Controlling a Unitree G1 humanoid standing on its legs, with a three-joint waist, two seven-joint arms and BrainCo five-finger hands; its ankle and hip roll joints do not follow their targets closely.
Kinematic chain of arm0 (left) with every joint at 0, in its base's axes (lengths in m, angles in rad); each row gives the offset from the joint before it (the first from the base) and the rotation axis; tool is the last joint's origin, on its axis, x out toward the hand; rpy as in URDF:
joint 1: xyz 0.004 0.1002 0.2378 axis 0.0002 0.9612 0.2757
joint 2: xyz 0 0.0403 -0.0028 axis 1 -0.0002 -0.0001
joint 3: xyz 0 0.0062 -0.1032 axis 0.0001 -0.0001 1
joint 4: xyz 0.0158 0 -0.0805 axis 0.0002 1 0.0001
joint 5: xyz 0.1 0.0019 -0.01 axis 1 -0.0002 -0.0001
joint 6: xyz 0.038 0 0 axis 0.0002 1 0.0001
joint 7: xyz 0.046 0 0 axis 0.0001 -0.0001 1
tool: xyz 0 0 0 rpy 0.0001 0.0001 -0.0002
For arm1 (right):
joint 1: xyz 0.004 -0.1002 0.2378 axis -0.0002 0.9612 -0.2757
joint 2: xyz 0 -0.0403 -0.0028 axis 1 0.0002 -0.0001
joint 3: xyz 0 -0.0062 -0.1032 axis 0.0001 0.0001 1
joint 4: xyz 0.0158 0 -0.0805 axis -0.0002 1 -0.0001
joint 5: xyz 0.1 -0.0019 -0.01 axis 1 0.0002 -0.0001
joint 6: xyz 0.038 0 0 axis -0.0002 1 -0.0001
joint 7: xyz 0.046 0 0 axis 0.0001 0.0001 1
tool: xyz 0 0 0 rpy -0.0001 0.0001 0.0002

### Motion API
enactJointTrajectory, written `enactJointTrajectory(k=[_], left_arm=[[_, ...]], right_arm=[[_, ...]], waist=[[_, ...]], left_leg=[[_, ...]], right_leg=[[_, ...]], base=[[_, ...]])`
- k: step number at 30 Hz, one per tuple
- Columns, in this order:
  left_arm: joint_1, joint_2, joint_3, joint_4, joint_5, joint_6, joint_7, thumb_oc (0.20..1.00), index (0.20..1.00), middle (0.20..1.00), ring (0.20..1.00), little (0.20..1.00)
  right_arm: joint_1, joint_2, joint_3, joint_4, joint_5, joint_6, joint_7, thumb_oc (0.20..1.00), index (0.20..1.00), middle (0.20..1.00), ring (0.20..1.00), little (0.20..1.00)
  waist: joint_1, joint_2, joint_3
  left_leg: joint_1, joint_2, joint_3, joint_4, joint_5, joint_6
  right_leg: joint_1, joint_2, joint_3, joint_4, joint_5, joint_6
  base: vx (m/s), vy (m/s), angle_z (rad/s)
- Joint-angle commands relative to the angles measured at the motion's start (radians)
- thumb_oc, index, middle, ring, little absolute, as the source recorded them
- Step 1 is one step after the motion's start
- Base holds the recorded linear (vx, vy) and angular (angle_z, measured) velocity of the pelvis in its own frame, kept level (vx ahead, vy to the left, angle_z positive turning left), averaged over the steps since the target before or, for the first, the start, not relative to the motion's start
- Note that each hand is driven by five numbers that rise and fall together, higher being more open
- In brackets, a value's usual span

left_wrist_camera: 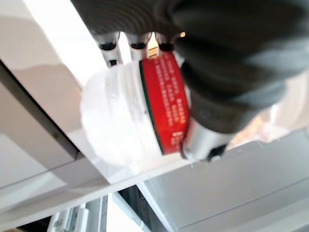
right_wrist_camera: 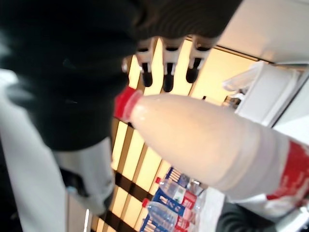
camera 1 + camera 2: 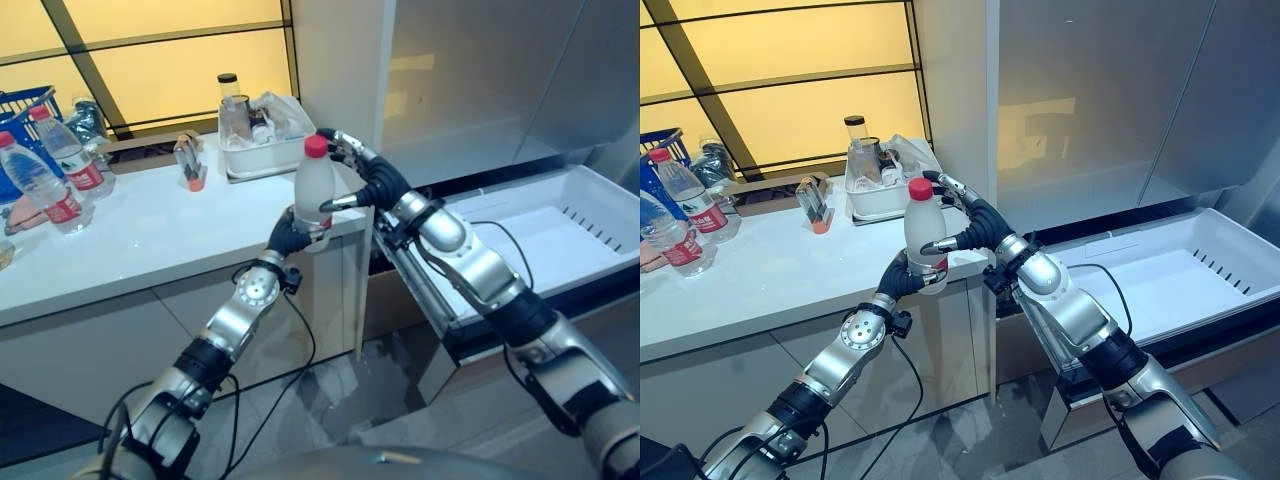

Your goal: Take the drinks into the refrigerator

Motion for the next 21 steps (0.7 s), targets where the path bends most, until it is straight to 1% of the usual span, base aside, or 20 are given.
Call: enactJointTrajectory(k=[1,2,3,4,8,11,14,21], left_arm=[[-0.289,0.02,-0.004,0.077,0.09,-0.098,0.042,0.2,0.2,0.2,0.2,0.2],[-0.29,0.02,-0.004,0.077,0.09,-0.098,0.042,0.2,0.2,0.2,0.2,0.2],[-0.325,0.026,-0.033,0.096,0.119,-0.092,0.047,0.2,0.2,0.2,0.2,0.2],[-0.334,0.025,-0.038,0.102,0.125,-0.092,0.052,0.2,0.2,0.2,0.2,0.2],[-0.36,0.03,-0.065,0.101,0.156,-0.088,0.055,0.2,0.2,0.2,0.2,0.2],[-0.386,0.032,-0.097,0.101,0.204,-0.086,0.077,0.2,0.2,0.2,0.2,0.2],[-0.396,0.033,-0.11,0.096,0.217,-0.085,0.086,0.2,0.2,0.2,0.2,0.2],[-0.433,0.028,-0.132,0.095,0.242,-0.086,0.114,0.2,0.2,0.2,0.2,0.2]], right_arm=[[-0.136,0.017,0.029,0.071,0.04,-0.017,-0.011,1.0,1.0,1.0,1.0,1.0],[-0.137,0.018,0.029,0.072,0.04,-0.018,-0.011,1.0,1.0,1.0,1.0,1.0],[-0.178,0.027,0.055,0.112,0.064,-0.012,-0.019,1.0,1.0,1.0,1.0,1.0],[-0.191,0.032,0.064,0.123,0.082,-0.016,-0.017,1.0,1.0,1.0,1.0,1.0],[-0.238,0.049,0.095,0.174,0.088,-0.006,-0.027,1.0,1.0,1.0,1.0,1.0],[-0.285,0.086,0.114,0.256,0.092,-0.008,-0.057,1.0,1.0,1.0,1.0,1.0],[-0.32,0.11,0.126,0.322,0.077,-0.001,-0.078,1.0,1.0,1.0,1.0,1.0],[-0.379,0.183,0.151,0.456,0.096,-0.003,-0.109,1.0,1.0,1.0,1.0,1.0]], waist=[[0.005,-0.027,-0.042],[0.004,-0.027,-0.041],[0.006,-0.026,-0.042],[0.006,-0.026,-0.041],[0.006,-0.024,-0.04],[0.01,-0.021,-0.039],[0.015,-0.02,-0.039],[0.021,-0.02,-0.038]], left_leg=[[-0.058,0.001,-0.023,0.001,0.004,0.007],[-0.058,0.001,-0.023,0.001,0.004,0.007],[-0.058,0.0,-0.023,0.001,0.004,0.007],[-0.059,-0.001,-0.023,0.001,0.005,0.007],[-0.06,-0.003,-0.024,0.001,0.005,0.007],[-0.06,-0.005,-0.021,0.001,0.003,0.009],[-0.063,-0.007,-0.023,0.001,0.003,0.011],[-0.066,-0.011,-0.029,0.001,0.003,0.013]], right_leg=[[0.101,-0.027,0.004,0.086,-0.211,0.031],[0.101,-0.027,0.004,0.086,-0.211,0.031],[0.102,-0.027,0.005,0.085,-0.209,0.032],[0.102,-0.027,0.005,0.084,-0.209,0.032],[0.101,-0.028,0.005,0.084,-0.208,0.033],[0.1,-0.03,0.006,0.083,-0.207,0.034],[0.098,-0.031,0.006,0.086,-0.208,0.034],[0.093,-0.034,0.006,0.094,-0.207,0.036]], base=[[0.0,0.0,0.0],[0.0,0.0,0.0],[0.0,0.0,0.0],[0.0,0.0,0.0],[0.0,0.0,0.0],[0.0,0.0,0.0],[0.0,0.0,0.0],[0.0,0.0,0.0]])
